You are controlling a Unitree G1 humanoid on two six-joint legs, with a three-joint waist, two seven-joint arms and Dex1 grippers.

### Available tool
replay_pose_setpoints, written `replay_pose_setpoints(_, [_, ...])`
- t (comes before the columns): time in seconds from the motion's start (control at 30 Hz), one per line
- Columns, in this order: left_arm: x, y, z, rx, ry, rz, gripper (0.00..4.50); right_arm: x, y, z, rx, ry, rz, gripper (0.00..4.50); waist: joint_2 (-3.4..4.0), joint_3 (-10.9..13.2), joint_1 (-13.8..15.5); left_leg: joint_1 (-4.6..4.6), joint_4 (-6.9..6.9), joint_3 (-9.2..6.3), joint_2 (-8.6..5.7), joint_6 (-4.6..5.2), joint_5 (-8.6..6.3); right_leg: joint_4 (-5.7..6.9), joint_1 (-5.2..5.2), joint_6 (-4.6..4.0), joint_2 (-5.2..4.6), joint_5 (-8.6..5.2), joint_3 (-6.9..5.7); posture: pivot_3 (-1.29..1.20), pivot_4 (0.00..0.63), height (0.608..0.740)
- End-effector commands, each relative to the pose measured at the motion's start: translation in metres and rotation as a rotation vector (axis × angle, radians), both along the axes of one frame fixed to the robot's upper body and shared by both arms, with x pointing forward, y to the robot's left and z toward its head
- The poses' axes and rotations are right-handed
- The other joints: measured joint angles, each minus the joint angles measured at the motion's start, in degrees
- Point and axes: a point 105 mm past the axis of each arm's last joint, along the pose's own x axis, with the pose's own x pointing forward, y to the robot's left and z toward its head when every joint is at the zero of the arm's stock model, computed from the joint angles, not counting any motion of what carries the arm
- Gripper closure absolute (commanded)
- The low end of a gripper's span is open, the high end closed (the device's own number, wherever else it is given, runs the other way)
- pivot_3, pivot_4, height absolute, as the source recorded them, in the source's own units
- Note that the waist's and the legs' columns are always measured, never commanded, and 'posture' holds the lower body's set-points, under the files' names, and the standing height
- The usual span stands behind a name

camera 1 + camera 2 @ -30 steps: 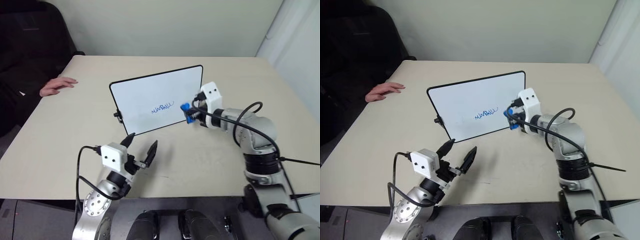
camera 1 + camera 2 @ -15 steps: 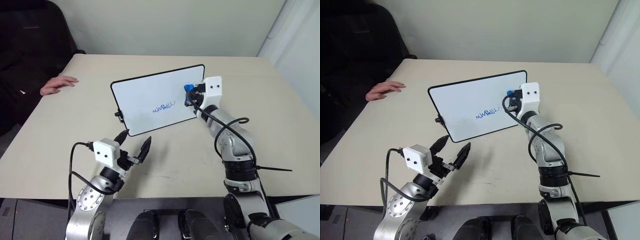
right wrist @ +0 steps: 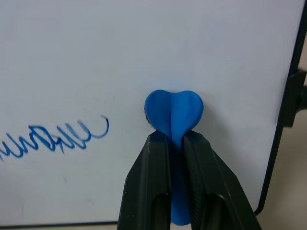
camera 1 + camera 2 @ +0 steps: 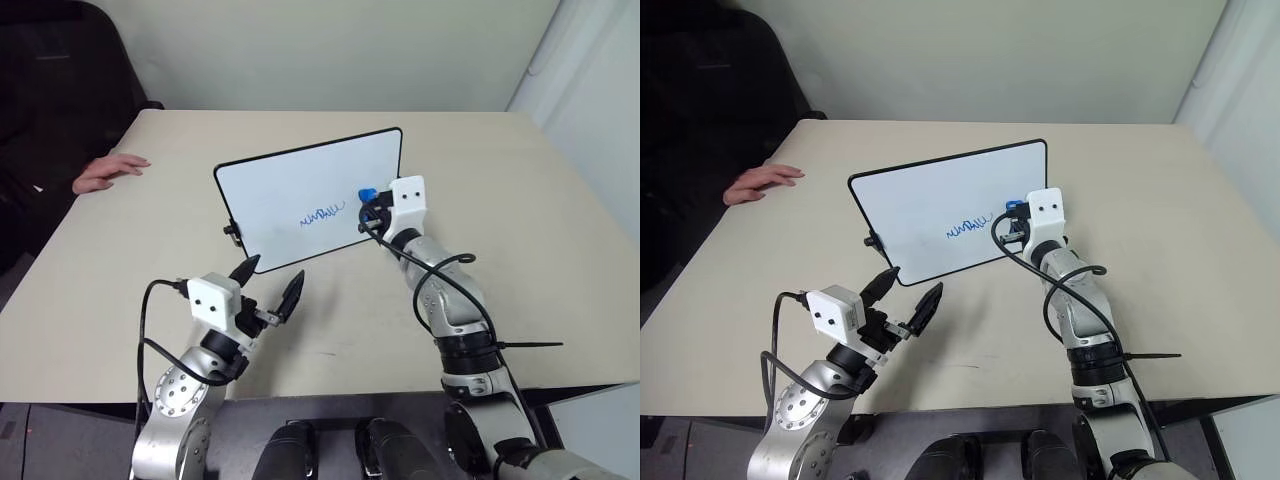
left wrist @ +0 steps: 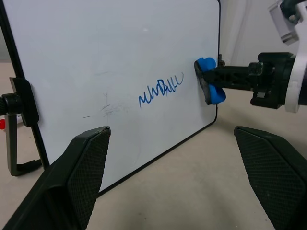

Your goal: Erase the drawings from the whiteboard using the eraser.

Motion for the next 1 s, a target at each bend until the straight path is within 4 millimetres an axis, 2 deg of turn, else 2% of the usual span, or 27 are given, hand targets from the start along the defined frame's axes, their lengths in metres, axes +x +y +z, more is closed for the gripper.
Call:
replay_pose_setpoints(0.03, [0.0, 0.0, 0.007, 0.002, -0.032, -0.011, 0.0, -0.004, 0.02, 0.004, -0.021, -0.028, 0.068, 4.37, 0.0, 0.0, -0.1, 0.01, 0.0, 0.0, 0.0, -0.01, 0.01, 0.0, 0.0, -0.02, 0.0, 0.04, 0.0, 0.0, 0.15, 0.74])
replay_pose_setpoints(0.47, [-0.001, 0.001, 0.01, 0.007, -0.036, -0.014, 0.0, -0.019, 0.068, 0.009, -0.078, -0.073, 0.261, 4.37, 0.0, 0.0, -0.34, 0.01, 0.0, 0.0, 0.0, -0.06, 0.04, 0.0, -0.12, -0.08, 0.0, 0.21, 0.02, 0.0, 0.15, 0.74])
replay_pose_setpoints(0.77, [-0.003, 0.001, 0.009, 0.006, -0.037, -0.013, 0.0, -0.025, 0.099, -0.003, -0.11, -0.008, 0.357, 4.37, -0.02, -0.01, -0.52, 0.04, -0.01, -0.03, 0.0, -0.2, 0.01, 0.0, -0.44, -0.15, 0.0, 0.47, 0.02, 0.0, 0.15, 0.74])
replay_pose_setpoints(1.0, [-0.004, -0.001, 0.009, 0.006, -0.035, -0.019, 0.0, -0.038, 0.124, 0.002, -0.136, -0.067, 0.465, 4.37, -0.02, -0.01, -0.51, 0.07, -0.01, -0.07, 0.0, -0.32, -0.05, 0.0, -0.57, -0.23, 0.0, 0.57, 0.02, 0.0, 0.15, 0.74])
